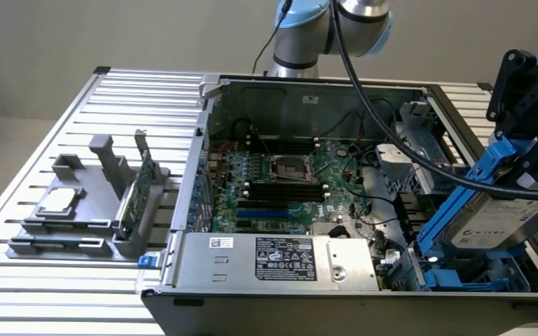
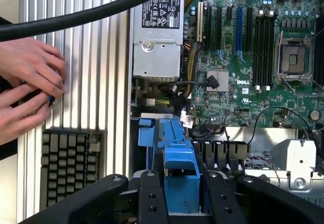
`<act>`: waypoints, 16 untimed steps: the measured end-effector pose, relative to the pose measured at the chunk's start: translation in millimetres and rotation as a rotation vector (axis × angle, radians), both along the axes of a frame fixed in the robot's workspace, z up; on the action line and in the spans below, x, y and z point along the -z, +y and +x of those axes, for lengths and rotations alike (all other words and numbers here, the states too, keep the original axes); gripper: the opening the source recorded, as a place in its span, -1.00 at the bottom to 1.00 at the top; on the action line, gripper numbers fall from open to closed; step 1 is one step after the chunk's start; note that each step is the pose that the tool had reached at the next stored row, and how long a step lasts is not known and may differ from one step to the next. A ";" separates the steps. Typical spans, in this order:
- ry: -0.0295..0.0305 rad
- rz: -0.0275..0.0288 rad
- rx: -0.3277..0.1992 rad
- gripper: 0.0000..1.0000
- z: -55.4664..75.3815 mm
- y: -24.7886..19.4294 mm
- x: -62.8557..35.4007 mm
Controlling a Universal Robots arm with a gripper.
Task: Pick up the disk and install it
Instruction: 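Pick up the disk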
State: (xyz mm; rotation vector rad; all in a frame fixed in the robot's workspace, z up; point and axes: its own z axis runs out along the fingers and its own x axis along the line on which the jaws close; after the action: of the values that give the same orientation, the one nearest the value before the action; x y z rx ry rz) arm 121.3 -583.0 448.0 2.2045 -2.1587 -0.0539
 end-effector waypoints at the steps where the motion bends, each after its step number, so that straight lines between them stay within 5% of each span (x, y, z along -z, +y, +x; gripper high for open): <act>1: -0.0007 -0.0002 0.000 -0.35 0.0 0.0 0.4; 16: -0.0097 0.0000 0.000 -0.35 0.4 -2.8 5.1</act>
State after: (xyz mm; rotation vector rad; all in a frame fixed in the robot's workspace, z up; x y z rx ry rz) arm 121.7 -585.8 442.9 2.2094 -2.1636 -0.0432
